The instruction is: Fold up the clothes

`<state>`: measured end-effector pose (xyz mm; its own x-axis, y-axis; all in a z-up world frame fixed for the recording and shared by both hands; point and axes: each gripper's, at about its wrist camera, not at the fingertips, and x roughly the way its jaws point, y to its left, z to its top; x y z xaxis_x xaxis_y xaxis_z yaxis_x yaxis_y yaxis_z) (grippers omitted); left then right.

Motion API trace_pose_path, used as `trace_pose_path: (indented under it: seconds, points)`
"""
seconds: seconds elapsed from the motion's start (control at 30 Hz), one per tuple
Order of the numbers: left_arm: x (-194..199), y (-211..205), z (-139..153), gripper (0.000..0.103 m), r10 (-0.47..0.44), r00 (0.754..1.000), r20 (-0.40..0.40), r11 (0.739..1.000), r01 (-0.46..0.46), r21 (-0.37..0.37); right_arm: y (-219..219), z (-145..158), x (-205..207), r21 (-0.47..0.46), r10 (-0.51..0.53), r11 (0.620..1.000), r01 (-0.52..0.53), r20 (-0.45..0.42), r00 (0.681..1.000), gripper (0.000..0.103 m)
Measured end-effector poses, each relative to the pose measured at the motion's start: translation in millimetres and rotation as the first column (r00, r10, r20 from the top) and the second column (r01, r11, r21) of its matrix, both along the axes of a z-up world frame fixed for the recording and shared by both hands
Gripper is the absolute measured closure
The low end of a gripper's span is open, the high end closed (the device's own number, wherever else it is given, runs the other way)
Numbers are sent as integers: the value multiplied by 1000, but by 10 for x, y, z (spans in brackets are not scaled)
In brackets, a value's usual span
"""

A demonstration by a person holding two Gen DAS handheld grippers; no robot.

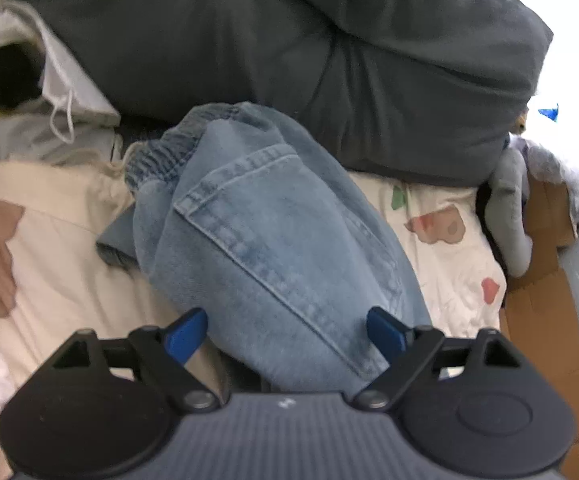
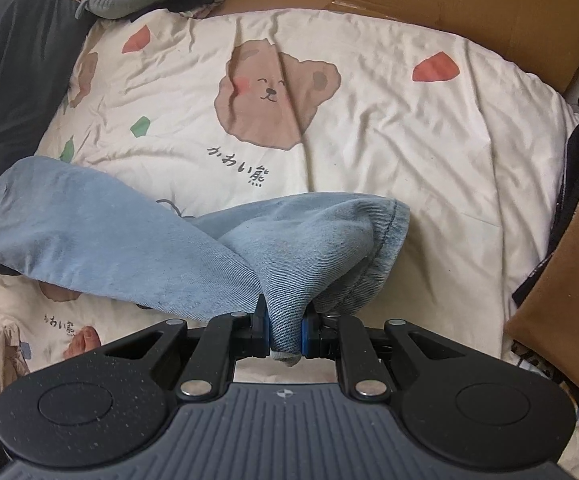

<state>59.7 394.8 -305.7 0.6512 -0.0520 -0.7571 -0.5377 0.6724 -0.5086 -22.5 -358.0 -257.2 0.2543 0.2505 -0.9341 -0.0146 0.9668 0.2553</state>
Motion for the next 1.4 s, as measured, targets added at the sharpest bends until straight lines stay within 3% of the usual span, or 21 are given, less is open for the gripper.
trace_pose_path:
  seconds: [0.13,0.27,0.4,0.6,0.63,0.67,0.7,0.73,0.77,0.93,1.1,1.4]
  points:
    - [-34,75,-132,14,52,999,0,996,-52,-69,-44,7,-55,-6,-12,1000,12,-11,1000,91]
    - [-53,41,-205,13,34,999,-24,998,-35,-60,-74,6,-107,-12,-22,1000,22,-15,1000,91]
    - [-139,30,-323,13,33,999,-36,991,-38,-131,-110,13,-144,-22,-35,999,35,-14,999,91]
    - [-59,59,-395,16,66,998,-4,989,-66,-130,-158,-4,-179,-31,-41,999,40,-20,999,91]
    - [-46,81,-419,23,73,997,4,986,-71,-151,-159,-3,-186,-33,-39,999,39,-20,999,91]
    - [-35,101,-437,41,77,997,12,983,-74,-169,-159,-2,-191,-33,-40,999,39,-21,999,91]
    - [-31,115,-435,50,73,997,21,982,-68,-176,-159,1,-197,-34,-40,999,40,-21,999,91]
    - [-28,124,-424,67,65,997,28,982,-59,-179,-161,5,-202,-33,-42,999,41,-21,999,91]
    - [-27,111,-381,77,49,998,34,985,-42,-166,-164,10,-206,-32,-43,999,42,-22,999,91]
    - [-67,37,-30,88,-8,999,40,993,13,-118,-200,17,-252,-23,-56,998,56,-25,998,91]
    - [-231,-23,356,89,-41,999,33,997,43,-71,-270,55,-316,-18,-71,997,70,-27,997,91]
    - [-600,-216,915,90,-65,997,-46,997,63,-53,-449,150,-434,-3,-109,994,109,-20,994,91]
